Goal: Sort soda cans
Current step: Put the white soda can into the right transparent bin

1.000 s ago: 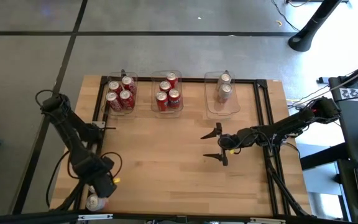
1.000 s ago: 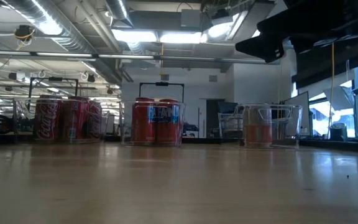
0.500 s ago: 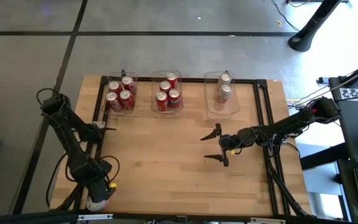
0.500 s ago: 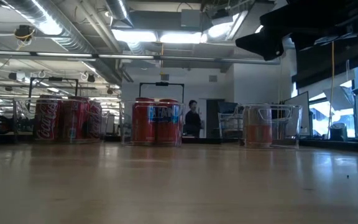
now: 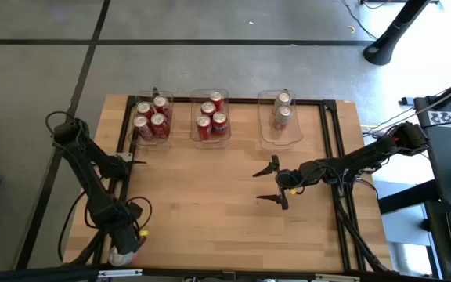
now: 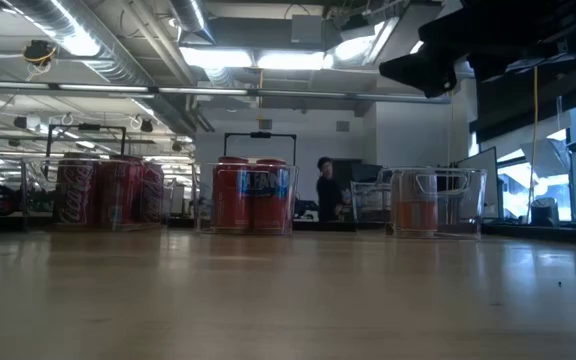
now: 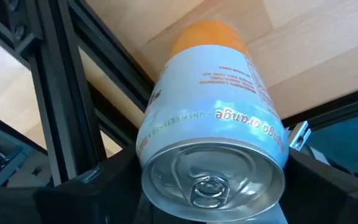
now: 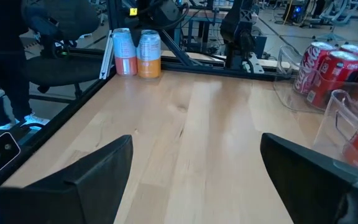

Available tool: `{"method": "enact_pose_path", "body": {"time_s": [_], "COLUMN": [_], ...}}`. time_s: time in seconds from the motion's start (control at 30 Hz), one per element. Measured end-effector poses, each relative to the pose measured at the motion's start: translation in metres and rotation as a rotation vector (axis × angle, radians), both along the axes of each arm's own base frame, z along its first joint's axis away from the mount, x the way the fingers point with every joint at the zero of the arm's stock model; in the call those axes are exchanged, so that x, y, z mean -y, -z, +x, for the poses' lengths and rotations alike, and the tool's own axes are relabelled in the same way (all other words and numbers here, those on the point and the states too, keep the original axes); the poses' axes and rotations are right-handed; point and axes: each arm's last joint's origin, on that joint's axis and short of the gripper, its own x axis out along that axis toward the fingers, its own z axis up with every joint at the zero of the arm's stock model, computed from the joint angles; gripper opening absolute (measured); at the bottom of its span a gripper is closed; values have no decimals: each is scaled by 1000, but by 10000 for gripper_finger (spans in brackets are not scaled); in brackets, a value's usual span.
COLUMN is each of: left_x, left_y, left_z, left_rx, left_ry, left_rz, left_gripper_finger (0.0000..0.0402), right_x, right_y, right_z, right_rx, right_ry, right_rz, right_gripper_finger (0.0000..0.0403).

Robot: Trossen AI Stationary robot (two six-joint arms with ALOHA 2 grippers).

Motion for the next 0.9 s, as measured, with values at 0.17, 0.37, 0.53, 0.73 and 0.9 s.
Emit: {"method": "enact_pose_path", "body": {"time_s": [0.17, 0.37, 0.53, 0.73, 0.9], "left_x": [-11, -37, -68, -113, -155], "left_y": [0, -19, -47, -80, -99], "left_z": [15, 45, 74, 108, 127], "left_rx": [20, 90, 206, 399, 496], "left_ry": [43, 116, 192, 287, 338], "left_rz": [-9, 31, 89, 203, 278], "left_gripper_finger": [286, 286, 286, 286, 286], "right_x": [0, 0, -2, -19, -32], "right_y": [1, 6, 10, 13, 16], "right_z": [0, -1, -3, -10, -18], "right_rx": [-18, -75, -131, -157, -180], "right_ry": [4, 2, -12, -26, 13], "right_rz": [23, 67, 100, 92, 73], "right_gripper_finger": [351, 351, 351, 351, 351]}}
